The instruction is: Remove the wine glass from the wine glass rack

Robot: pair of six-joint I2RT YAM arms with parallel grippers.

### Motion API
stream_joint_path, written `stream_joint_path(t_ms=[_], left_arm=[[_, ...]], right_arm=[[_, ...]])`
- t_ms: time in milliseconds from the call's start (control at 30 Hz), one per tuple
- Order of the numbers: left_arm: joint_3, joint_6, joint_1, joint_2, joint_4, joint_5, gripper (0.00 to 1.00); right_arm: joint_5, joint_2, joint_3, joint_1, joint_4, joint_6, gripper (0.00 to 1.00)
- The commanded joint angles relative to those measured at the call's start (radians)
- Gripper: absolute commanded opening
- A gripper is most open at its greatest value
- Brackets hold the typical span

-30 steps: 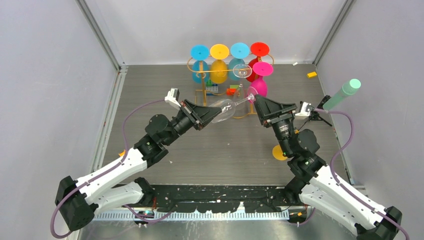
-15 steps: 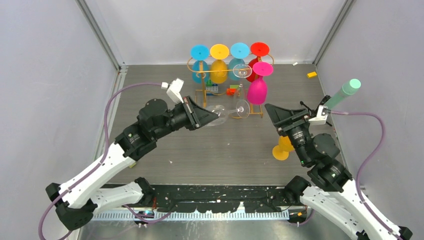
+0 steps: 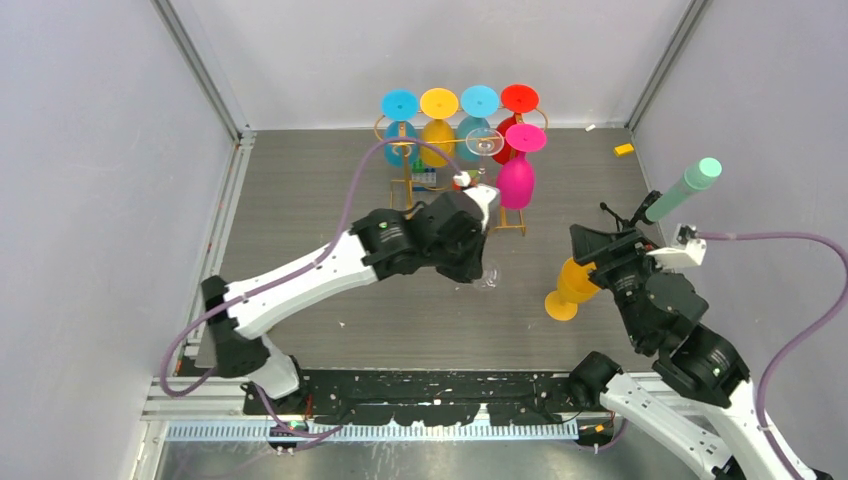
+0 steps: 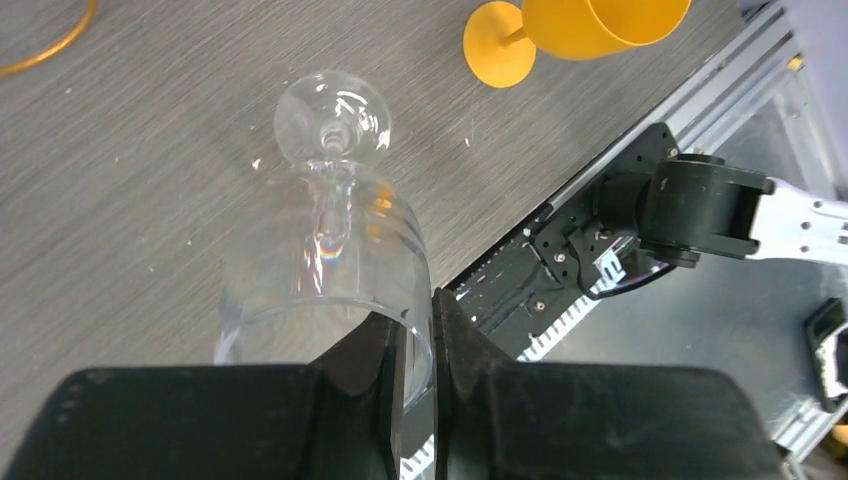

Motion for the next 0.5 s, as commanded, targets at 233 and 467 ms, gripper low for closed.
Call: stream_joint_path(t_ms=[233, 467], left_arm=[[0.501, 0.226, -0.084, 0.385, -0.275, -0.029, 0.0], [0.763, 0.3, -0.1, 0.589, -0.455, 0.022, 0.0]], right_arm=[[0.183, -0.132, 0.099, 0.002, -0.243, -0.08, 0.62], [0.216, -0.194, 0.097, 0.003, -0.272, -0.082, 0.62]])
